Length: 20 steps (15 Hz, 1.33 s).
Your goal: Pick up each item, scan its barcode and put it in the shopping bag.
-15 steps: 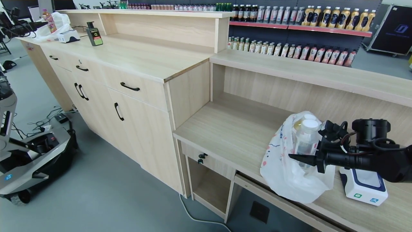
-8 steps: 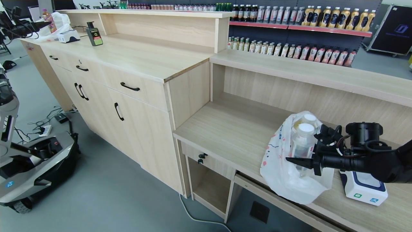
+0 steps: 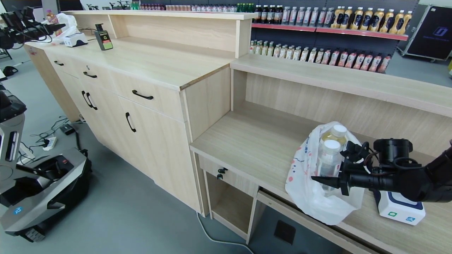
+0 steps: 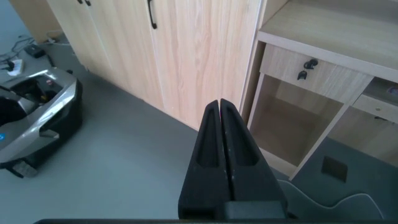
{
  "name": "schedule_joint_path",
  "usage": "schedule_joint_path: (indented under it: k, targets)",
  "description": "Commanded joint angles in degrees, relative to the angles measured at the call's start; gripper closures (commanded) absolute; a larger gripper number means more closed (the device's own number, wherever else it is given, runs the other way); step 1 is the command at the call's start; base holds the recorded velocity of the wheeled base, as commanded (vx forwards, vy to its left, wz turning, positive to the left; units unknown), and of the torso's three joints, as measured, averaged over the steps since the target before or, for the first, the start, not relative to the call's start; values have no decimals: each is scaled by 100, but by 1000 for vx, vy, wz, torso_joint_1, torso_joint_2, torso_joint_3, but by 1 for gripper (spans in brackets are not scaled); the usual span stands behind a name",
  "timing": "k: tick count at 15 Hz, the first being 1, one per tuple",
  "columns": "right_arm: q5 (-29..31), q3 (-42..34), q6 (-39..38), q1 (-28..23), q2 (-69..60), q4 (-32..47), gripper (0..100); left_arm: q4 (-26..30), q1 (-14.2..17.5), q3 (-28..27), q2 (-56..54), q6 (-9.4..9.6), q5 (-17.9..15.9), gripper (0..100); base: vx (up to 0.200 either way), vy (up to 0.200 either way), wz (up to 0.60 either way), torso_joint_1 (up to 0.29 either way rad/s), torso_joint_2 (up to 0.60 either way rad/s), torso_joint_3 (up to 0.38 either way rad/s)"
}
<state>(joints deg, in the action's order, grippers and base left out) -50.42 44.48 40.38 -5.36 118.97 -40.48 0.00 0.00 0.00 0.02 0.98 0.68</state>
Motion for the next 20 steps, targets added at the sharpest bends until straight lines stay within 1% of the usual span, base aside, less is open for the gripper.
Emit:
schedule_joint_path:
  k: [1, 10, 11, 14, 17, 20]
  targets:
    - [-3, 8, 5, -9, 74, -12, 100, 0, 0, 0, -2, -1, 2, 100, 0, 0, 0, 0, 0, 0]
    - [-3, -27, 76, -167, 171, 23, 100, 0, 0, 0, -2, -1, 2, 100, 0, 0, 0, 0, 0, 0]
    - [-3, -27, 76, -176, 153, 41, 0, 0, 0, 0, -2, -1, 2, 100, 0, 0, 0, 0, 0, 0]
    - [-3, -19, 58, -176, 4, 120, 0, 0, 0, 0, -2, -1, 2, 100, 0, 0, 0, 0, 0, 0]
    - [-64, -27, 67, -176, -409, 533, 0, 0, 0, 0, -2, -1, 2, 100, 0, 0, 0, 0, 0, 0]
    - [-108, 8, 32, -167, -752, 568, 0, 0, 0, 0, -2, -1, 2, 100, 0, 0, 0, 0, 0, 0]
